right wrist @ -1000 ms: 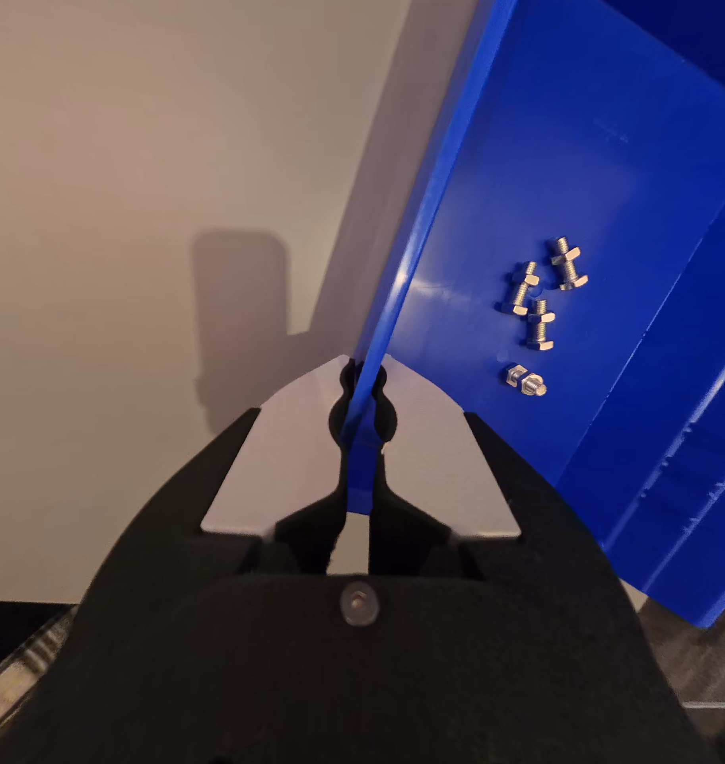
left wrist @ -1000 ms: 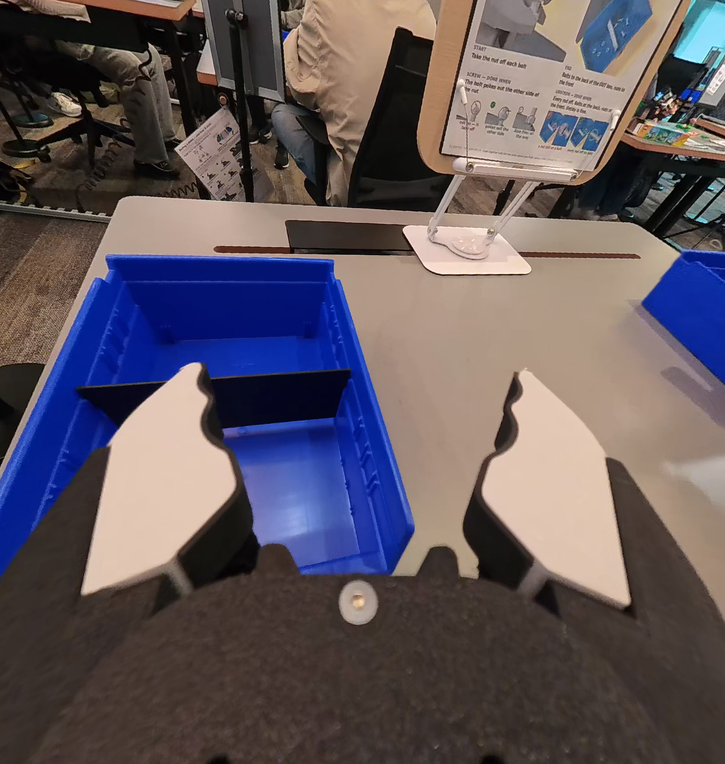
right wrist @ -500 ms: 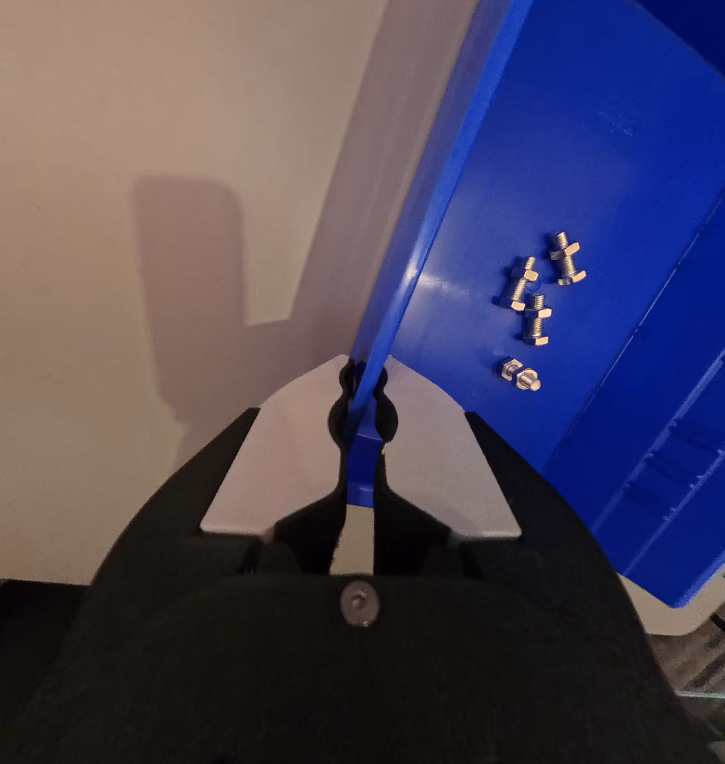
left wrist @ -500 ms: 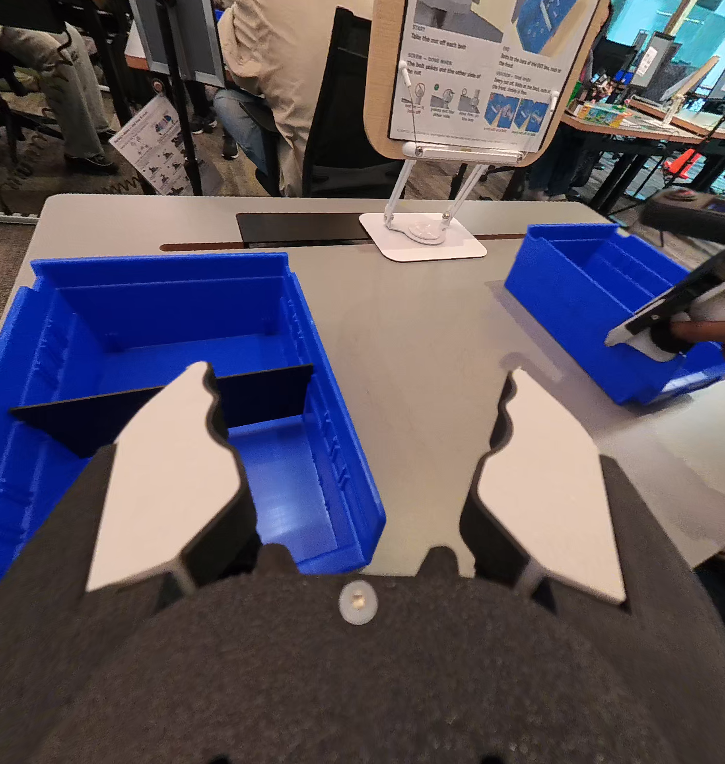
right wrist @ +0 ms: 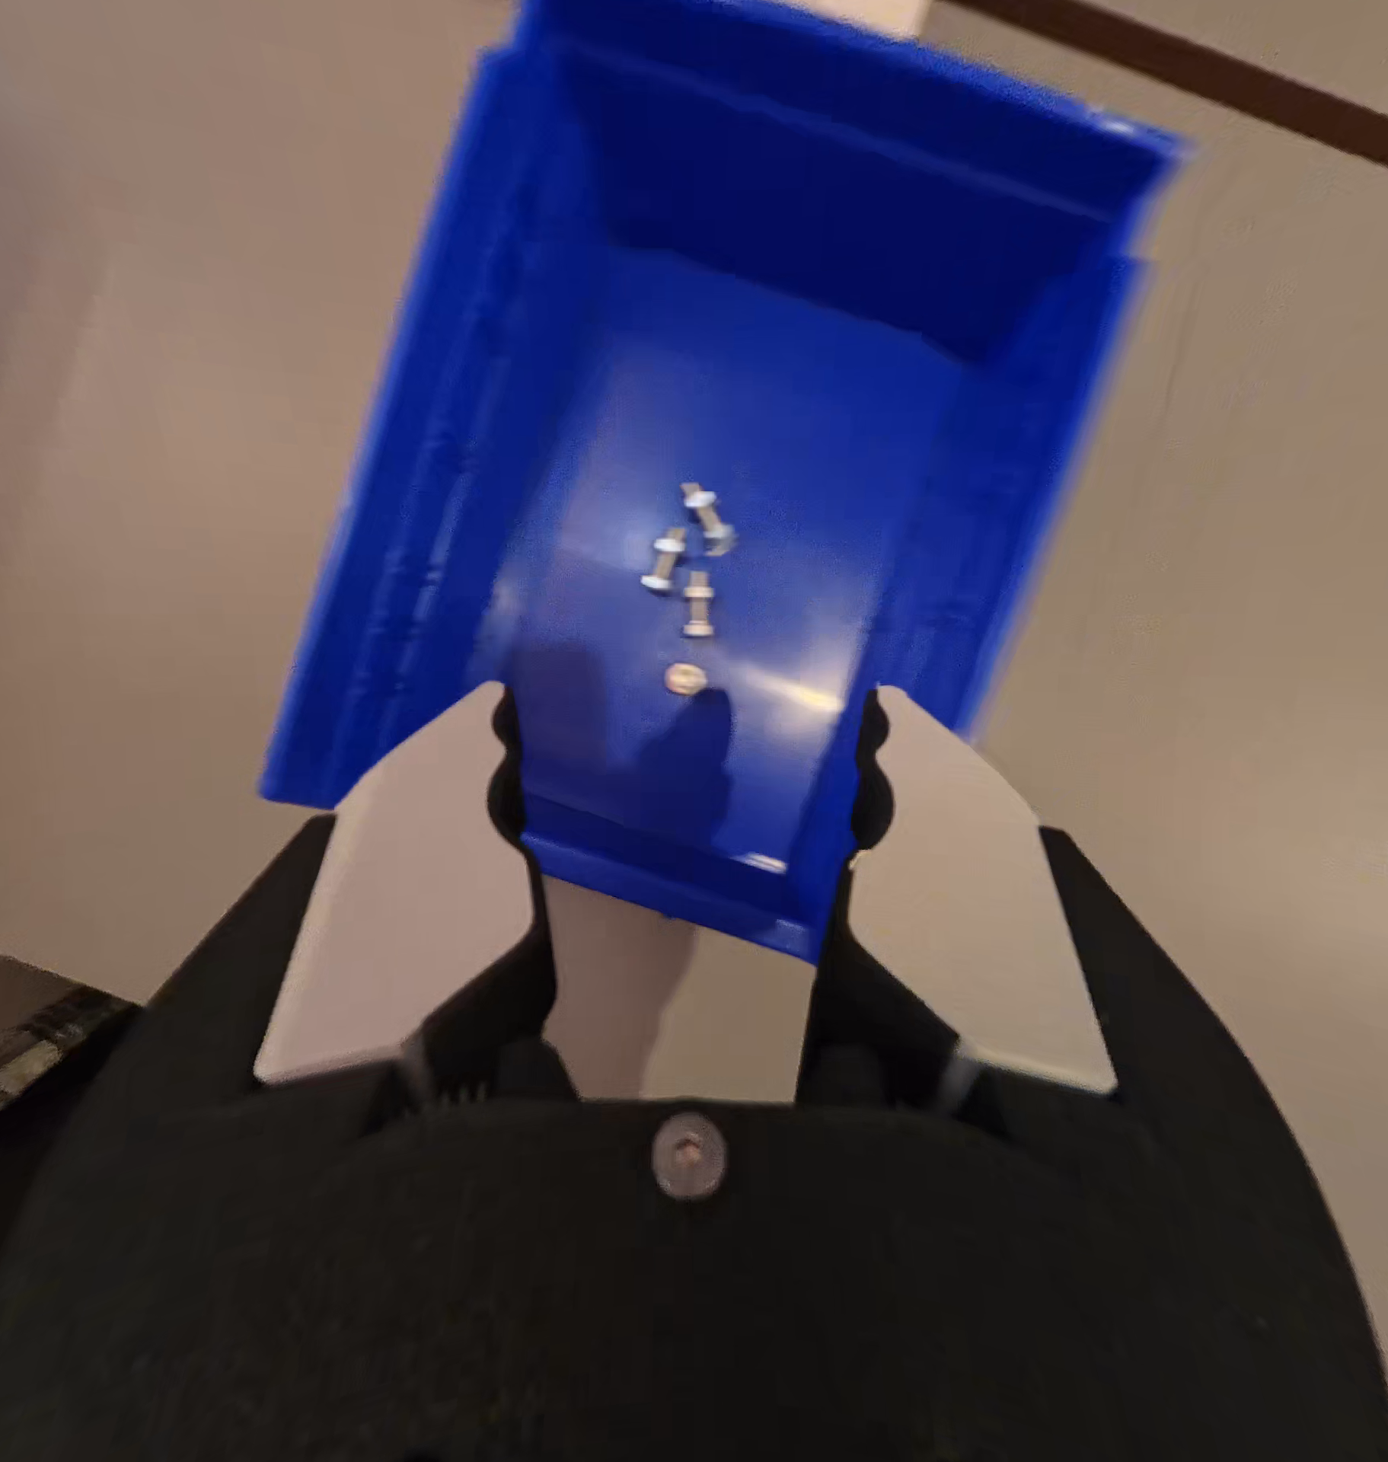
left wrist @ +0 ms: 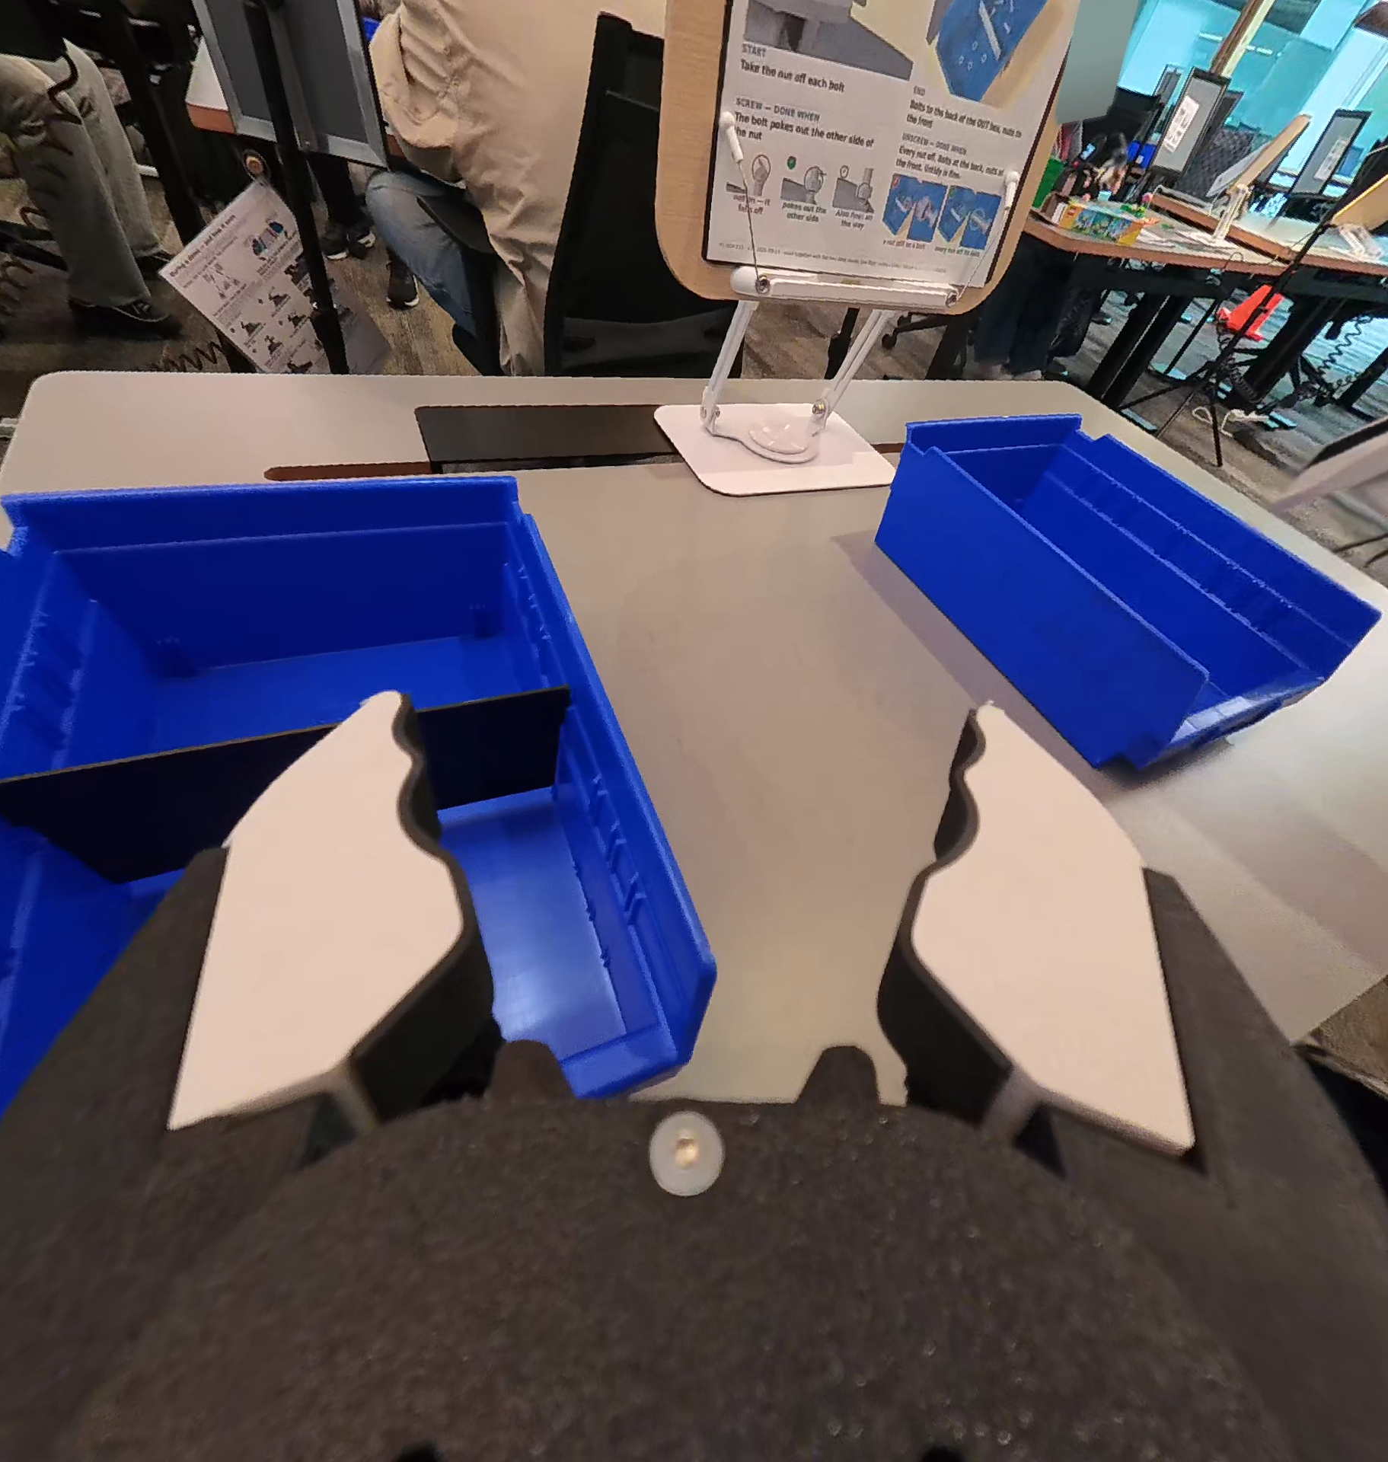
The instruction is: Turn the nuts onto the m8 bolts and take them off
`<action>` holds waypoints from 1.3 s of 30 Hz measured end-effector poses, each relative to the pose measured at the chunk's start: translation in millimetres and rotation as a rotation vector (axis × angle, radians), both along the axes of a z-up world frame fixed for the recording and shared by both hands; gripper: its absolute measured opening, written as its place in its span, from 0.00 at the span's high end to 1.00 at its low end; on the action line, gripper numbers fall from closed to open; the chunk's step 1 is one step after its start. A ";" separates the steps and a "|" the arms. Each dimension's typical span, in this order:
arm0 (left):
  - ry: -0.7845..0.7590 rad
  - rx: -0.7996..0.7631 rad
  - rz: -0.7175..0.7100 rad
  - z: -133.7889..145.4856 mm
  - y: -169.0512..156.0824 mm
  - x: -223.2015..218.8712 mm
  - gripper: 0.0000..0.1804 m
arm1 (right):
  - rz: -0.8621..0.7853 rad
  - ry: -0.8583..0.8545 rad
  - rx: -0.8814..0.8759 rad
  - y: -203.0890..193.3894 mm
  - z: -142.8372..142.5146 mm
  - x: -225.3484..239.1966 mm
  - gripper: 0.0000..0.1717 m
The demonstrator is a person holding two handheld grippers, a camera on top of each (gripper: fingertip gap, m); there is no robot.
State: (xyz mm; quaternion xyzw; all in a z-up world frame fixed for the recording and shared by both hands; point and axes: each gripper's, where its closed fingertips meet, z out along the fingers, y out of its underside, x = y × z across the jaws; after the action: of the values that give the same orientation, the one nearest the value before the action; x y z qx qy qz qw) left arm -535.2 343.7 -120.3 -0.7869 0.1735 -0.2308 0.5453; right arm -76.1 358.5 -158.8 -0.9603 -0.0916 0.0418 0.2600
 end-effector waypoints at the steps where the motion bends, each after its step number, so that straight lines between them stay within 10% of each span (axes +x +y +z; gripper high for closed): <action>1: -0.006 0.000 0.002 0.1 0.5 -0.3 0.32 | -0.043 0.023 0.005 -0.1 5.9 27.2 0.56; 13: 0.014 -0.015 0.013 8.1 10.5 18.0 0.32 | -0.127 0.306 -0.272 7.4 -78.2 92.4 0.65; 17: 0.030 -0.021 0.016 9.1 11.1 19.5 0.32 | -0.105 0.379 -0.313 14.6 -87.1 73.1 0.93; 39: 0.017 -0.031 0.047 1.4 3.8 -7.8 0.32 | 0.055 0.251 -0.306 36.8 -86.5 -43.8 0.95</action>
State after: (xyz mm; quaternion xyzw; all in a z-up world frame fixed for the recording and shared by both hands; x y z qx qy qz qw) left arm -542.9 347.5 -118.9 -0.8010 0.1562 -0.2137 0.5370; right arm -120.0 395.3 -245.3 -0.9730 -0.0773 0.1820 0.1191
